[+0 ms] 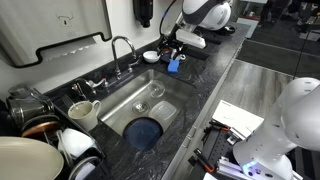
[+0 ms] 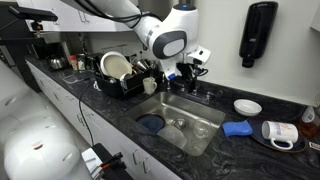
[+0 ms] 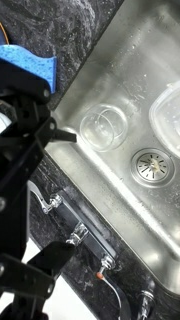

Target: Turn the faucet handle on the right clockwise

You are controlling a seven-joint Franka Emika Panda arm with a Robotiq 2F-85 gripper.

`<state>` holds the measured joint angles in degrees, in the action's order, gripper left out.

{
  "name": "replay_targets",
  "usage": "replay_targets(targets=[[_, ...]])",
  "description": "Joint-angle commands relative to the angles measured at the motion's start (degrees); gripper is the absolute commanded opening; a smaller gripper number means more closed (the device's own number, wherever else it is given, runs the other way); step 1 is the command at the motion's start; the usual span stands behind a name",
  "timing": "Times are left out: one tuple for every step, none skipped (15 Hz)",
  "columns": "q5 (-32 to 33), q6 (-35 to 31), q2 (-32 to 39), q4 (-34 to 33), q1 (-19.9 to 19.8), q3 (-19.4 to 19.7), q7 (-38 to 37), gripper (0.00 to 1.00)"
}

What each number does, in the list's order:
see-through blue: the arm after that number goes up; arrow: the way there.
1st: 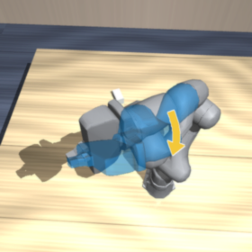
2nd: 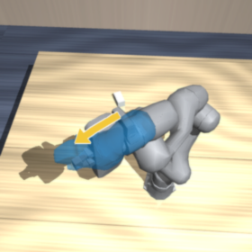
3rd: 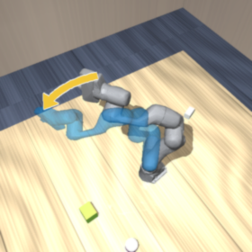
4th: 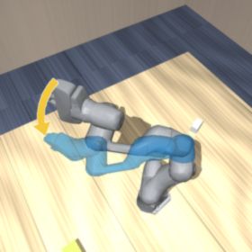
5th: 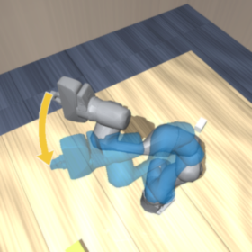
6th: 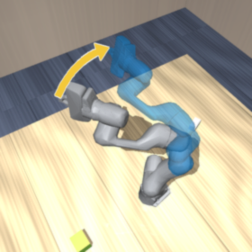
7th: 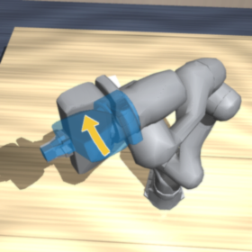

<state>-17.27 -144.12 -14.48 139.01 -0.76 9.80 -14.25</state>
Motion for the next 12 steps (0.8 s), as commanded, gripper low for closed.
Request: replay_targets(targets=[[-2.32, 2.6, 3.61, -3.57, -2.65, -1.33, -5.8, 1.0], [-1.96, 2.52, 5.42, -5.04, -3.45, -1.36, -8.59, 1.0], [-1.28, 1.43, 6.87, -5.87, -4.2, -1.58, -11.64, 1.0], [-0.92, 1.05, 8.85, -7.4, -4.91, -1.54, -14.43, 1.0], [-0.73, 0.7, 10.5, -8.68, -5.48, -1.54, -17.28, 1.0], [-0.49, -0.1, 12.36, -10.04, -5.93, -1.61, -20.34, 1.0], [-0.4, -0.64, 14.05, -11.51, -6.2, -1.59, -23.59, 1.0], [-0.72, -1.06, 15.76, -13.07, -6.17, -1.45, -26.79, 1.0], [-1.73, -1.4, 17.59, -14.86, -5.92, -1.32, -29.66, 1.0], [-1.82, -1.98, 19.18, -16.54, -5.61, -1.31, -32.87, 1.0], [-1.89, -2.0, 20.87, -18.5, -5.29, -1.25, -36.13, 1.0], [-1.51, -2.18, 22.49, -20.31, -5.04, -1.19, -39.46, 1.0]])
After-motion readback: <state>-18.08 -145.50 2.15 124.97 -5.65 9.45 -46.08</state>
